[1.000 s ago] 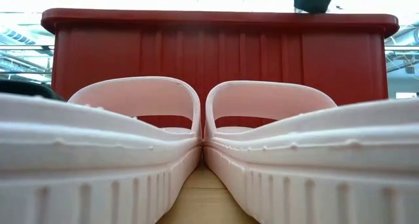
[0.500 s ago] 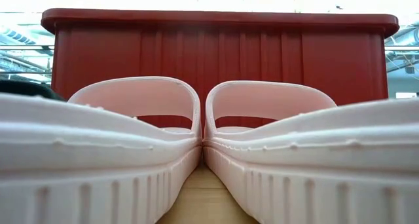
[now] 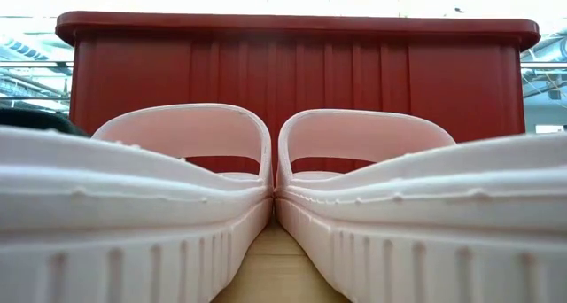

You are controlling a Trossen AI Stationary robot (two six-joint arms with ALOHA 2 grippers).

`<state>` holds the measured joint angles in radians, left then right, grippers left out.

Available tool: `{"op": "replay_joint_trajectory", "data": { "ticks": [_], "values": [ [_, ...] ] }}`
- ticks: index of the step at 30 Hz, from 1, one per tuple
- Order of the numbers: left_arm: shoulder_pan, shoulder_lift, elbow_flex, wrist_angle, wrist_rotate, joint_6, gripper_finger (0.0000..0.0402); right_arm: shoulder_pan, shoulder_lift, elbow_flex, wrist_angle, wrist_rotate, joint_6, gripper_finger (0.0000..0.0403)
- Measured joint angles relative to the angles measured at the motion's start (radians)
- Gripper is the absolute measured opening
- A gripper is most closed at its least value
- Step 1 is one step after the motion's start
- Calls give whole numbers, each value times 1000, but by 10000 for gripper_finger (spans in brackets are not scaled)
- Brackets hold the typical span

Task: Pick and place slides into bin
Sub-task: Put the pink slipper into the red container

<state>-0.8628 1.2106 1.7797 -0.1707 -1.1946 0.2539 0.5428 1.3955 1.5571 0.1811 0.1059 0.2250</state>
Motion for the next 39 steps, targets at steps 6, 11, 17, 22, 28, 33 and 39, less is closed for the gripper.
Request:
{"op": "replay_joint_trajectory", "data": {
  "ticks": [6,11,17,22,28,33,39],
  "values": [
    [-27,-1,0,-7,-2,20,255,63,144,231,-477,184,0,318],
    [-67,-2,0,-13,-2,-5,255,77,306,376,-795,295,31,318],
    [-118,-2,0,-19,-9,0,255,77,473,411,-864,328,32,318],
    [-147,-3,0,-21,-11,3,255,81,575,411,-956,370,30,318],
    [-180,-5,0,-32,-11,5,255,81,653,411,-1108,366,88,318],
    [-188,-5,0,-43,-11,2,255,81,686,386,-1147,365,103,318],
    [-187,-6,0,-43,-11,2,255,81,685,280,-1077,366,110,318]
  ]
}}
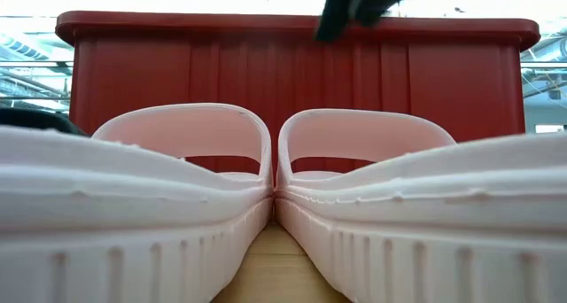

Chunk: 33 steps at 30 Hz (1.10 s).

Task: Pick and place slides into bin
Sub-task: Put the pink slipper into the red container

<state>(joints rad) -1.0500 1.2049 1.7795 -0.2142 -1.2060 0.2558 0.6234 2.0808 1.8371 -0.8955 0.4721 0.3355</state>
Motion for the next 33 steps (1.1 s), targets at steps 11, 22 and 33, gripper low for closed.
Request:
{"op": "replay_joint_trajectory", "data": {
  "ticks": [11,22,33],
  "values": [
    [0,-1,0,0,0,0,255,-38,-1,-142,32,4,104,318],
    [0,-2,0,0,0,0,255,-122,-1,-188,53,53,101,317],
    [0,-2,0,0,0,0,255,-141,-1,-241,79,47,127,212]
  ]
}}
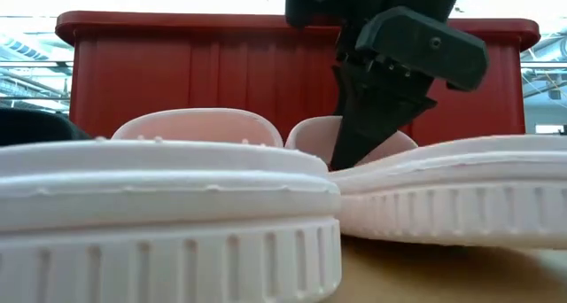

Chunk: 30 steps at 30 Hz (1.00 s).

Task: Pick and place slides into bin
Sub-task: Put the pink slipper into the red container

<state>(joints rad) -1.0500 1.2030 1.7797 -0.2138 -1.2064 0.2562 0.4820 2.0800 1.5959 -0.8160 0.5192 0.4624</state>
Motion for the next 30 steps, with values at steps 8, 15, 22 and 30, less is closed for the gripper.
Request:
{"op": "replay_joint_trajectory", "data": {
  "ticks": [8,15,22,30],
  "values": [
    [0,0,0,-2,0,7,255,-1,0,-36,66,-17,143,101],
    [0,0,0,-23,-1,10,255,-3,0,-46,87,-98,204,9],
    [0,0,0,-23,-1,3,255,-5,-10,-45,68,-192,234,7],
    [0,0,0,-67,-1,-27,255,-6,-82,-47,41,-344,201,4]
  ]
}}
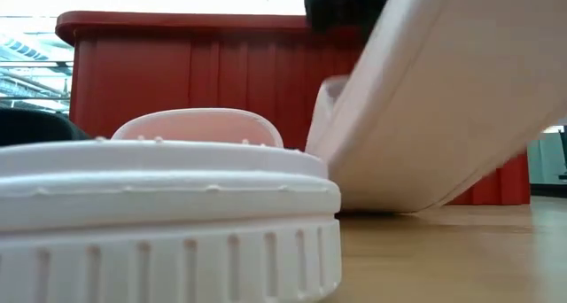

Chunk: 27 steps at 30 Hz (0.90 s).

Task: Pick and place slides into bin
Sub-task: Put the pink slipper into the red container

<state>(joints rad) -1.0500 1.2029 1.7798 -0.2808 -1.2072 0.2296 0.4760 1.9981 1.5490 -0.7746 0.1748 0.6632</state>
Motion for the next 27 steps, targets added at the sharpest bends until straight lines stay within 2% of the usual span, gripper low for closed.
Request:
{"op": "replay_joint_trajectory", "data": {
  "ticks": [3,8,13,17,21,24,27],
  "values": [
    [0,-1,0,-4,1,-31,255,-14,-53,0,-5,-111,-33,3],
    [0,-2,0,-8,3,-58,255,-47,-147,0,25,-303,5,3],
    [0,-2,0,-9,44,-74,255,-77,-232,0,243,-510,84,3],
    [0,-2,0,-10,95,-72,255,-96,-276,0,611,-560,131,3],
    [0,-7,0,-9,111,-75,255,-118,-287,0,1209,-543,63,3],
    [0,-18,0,-6,112,-76,255,-136,-290,1,1635,-534,-149,3],
    [0,-29,0,-6,112,-71,255,-150,-317,2,1848,-445,-448,3]
  ]
}}
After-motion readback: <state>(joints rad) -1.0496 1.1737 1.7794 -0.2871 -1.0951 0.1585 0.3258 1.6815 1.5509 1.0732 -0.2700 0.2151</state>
